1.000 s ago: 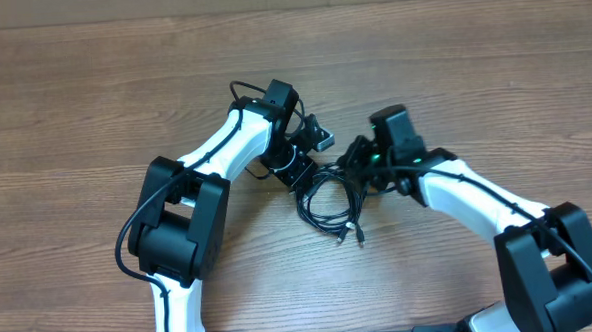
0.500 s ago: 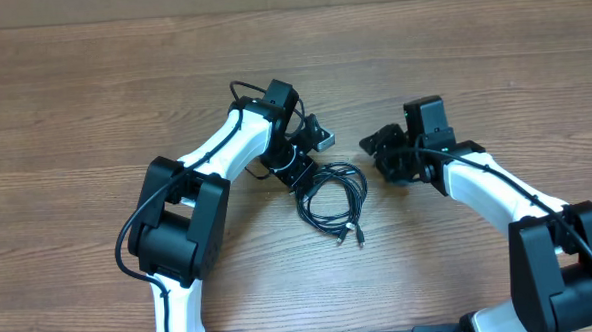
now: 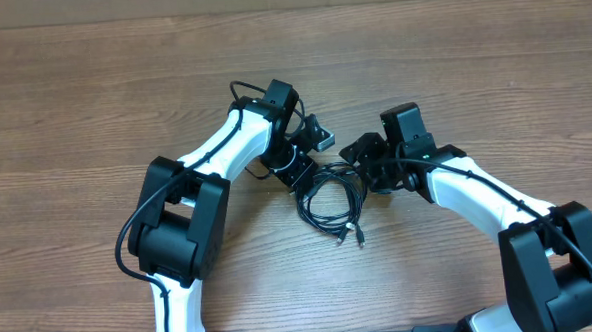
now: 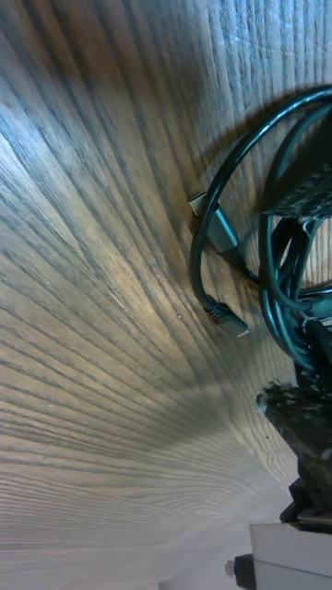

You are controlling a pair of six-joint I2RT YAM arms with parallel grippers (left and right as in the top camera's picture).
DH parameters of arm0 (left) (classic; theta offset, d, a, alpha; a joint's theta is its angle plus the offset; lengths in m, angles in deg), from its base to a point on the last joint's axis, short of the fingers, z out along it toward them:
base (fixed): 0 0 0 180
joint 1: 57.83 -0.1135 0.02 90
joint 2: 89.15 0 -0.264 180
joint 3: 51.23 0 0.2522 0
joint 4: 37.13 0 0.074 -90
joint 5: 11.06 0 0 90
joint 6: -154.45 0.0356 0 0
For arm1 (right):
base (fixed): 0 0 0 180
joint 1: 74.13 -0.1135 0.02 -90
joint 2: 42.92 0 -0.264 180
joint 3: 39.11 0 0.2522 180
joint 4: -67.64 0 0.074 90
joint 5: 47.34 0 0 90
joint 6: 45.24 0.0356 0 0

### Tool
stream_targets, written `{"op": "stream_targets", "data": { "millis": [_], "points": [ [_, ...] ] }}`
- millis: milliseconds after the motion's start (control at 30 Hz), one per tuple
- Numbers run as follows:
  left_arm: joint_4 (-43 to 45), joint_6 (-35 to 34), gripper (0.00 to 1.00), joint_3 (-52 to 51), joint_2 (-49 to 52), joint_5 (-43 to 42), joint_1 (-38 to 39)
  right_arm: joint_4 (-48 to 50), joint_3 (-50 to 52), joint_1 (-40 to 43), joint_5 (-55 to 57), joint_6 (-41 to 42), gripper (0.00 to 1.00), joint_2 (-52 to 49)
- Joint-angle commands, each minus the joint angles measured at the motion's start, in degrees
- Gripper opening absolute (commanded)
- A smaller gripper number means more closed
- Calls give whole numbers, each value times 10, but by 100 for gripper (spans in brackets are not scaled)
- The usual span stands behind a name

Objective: Untangle cables

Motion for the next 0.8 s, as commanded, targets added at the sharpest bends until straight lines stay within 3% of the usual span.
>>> {"op": "stream_targets", "data": {
  "millis": [0,433,767],
  "points": [
    [0,15,4,7,5,-14,8,2,1,-16,23,6,56,7],
    [0,13,4,7,5,-13,8,3,1,-29,21,48,57,7],
    [1,13,4,7,5,-13,8,-4,11,-42,102,80,47,-5]
  ]
}}
